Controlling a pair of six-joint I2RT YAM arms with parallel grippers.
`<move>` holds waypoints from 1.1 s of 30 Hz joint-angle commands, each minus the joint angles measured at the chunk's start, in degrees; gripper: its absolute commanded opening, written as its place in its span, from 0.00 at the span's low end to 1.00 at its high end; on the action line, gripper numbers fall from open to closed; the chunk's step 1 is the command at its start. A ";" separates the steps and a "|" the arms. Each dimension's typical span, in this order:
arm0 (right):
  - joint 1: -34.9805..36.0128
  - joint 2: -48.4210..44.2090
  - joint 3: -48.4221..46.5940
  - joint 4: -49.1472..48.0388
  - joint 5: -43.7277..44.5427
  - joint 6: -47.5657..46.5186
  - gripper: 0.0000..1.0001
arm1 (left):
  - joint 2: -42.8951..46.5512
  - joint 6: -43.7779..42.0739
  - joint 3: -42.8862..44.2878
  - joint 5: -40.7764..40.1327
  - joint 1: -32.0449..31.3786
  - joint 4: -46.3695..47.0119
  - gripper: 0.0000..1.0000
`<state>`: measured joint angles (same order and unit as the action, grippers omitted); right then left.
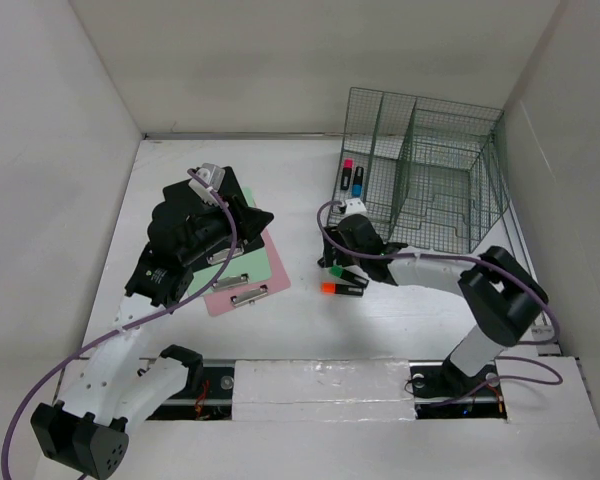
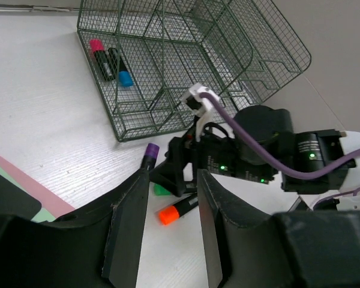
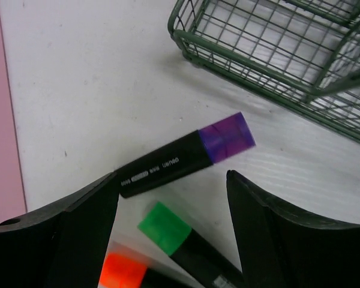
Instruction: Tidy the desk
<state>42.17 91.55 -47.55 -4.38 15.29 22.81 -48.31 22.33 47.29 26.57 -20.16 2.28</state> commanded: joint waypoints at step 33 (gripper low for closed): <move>1.69 -5.94 -12.56 -2.66 5.18 -5.66 0.04 | 2.17 -0.36 1.76 -1.69 0.12 1.14 0.36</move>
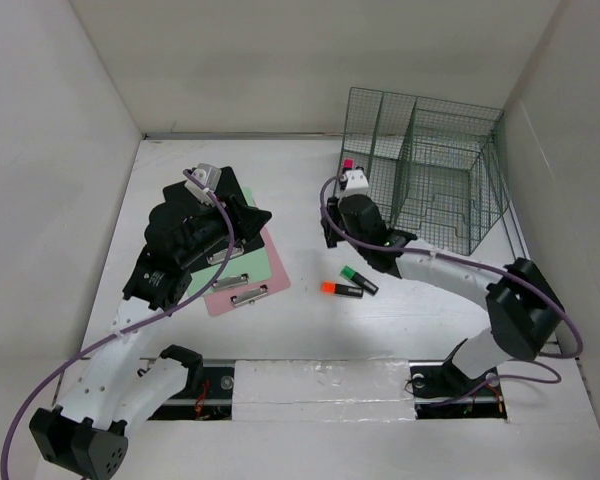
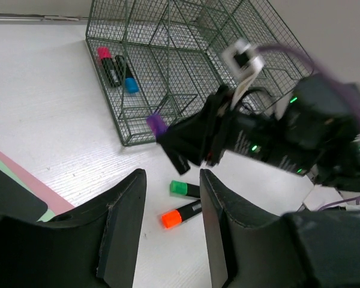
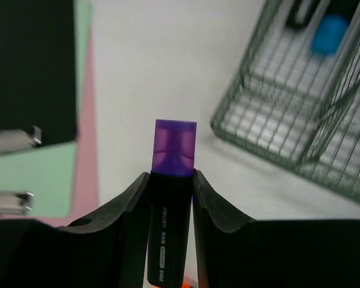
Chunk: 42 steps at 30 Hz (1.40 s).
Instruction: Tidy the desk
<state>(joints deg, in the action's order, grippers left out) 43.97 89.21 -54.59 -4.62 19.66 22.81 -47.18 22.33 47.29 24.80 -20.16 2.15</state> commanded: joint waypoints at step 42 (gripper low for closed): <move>-9.07 -19.68 16.35 13.23 -8.67 -2.95 0.56 | -0.90 -0.79 2.72 0.51 0.12 0.92 0.42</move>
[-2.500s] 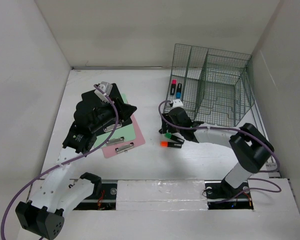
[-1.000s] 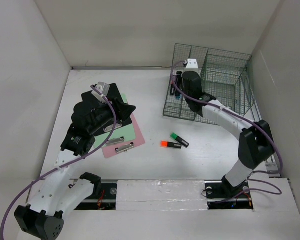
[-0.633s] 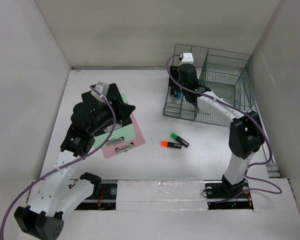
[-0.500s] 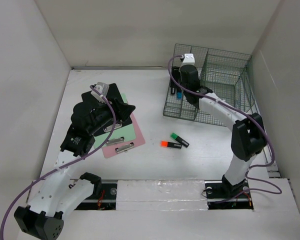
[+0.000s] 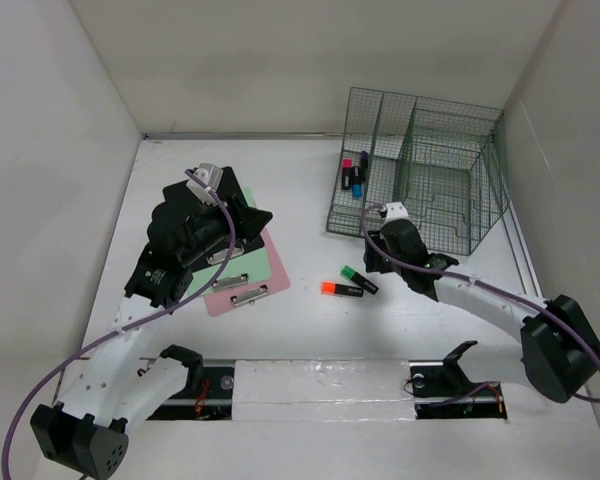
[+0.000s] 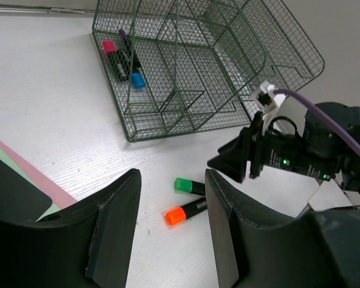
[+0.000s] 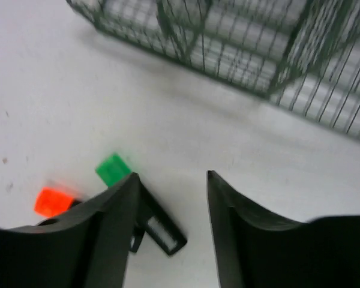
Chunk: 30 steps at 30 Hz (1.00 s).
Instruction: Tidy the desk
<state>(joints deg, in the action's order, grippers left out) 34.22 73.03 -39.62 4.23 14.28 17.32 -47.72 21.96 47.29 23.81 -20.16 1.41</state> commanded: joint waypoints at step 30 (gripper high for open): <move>2.96 5.48 -8.97 0.52 1.88 -1.58 0.00 | -0.70 -0.42 3.16 -1.83 0.12 0.44 0.41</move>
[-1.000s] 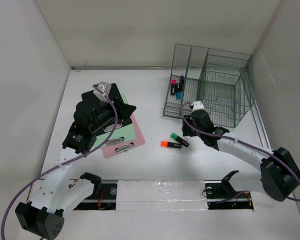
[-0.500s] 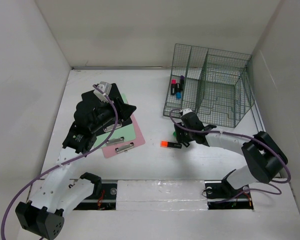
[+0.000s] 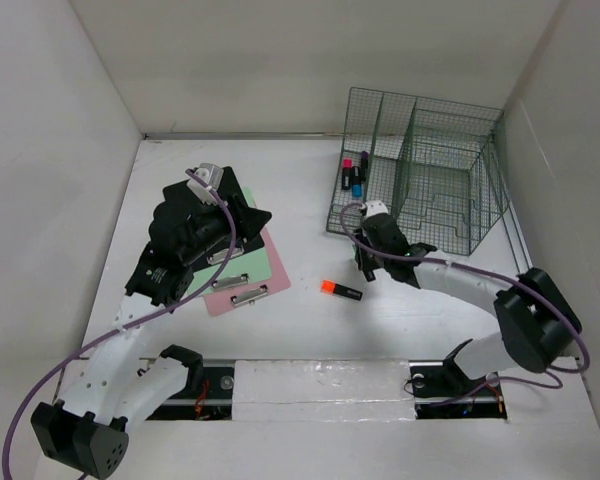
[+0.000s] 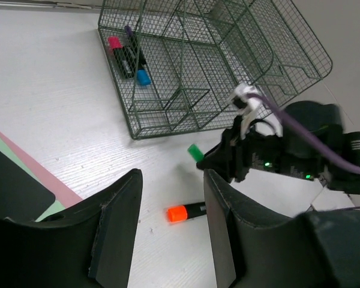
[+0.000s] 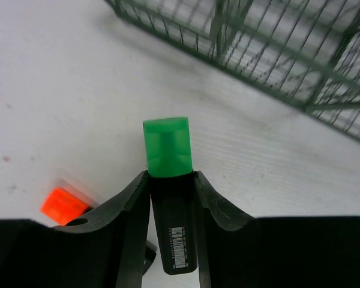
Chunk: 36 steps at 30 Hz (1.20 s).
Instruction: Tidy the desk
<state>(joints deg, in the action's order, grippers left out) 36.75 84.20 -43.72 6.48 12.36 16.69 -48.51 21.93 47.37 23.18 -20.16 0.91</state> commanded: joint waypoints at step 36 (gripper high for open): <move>-17.24 23.37 -46.54 -15.27 -6.82 4.31 0.03 | 4.48 -0.31 2.37 -9.21 0.12 0.59 0.43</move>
<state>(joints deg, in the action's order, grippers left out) 19.55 107.44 -88.90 -3.49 7.68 18.20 -44.25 22.13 47.77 13.04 -20.16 -0.51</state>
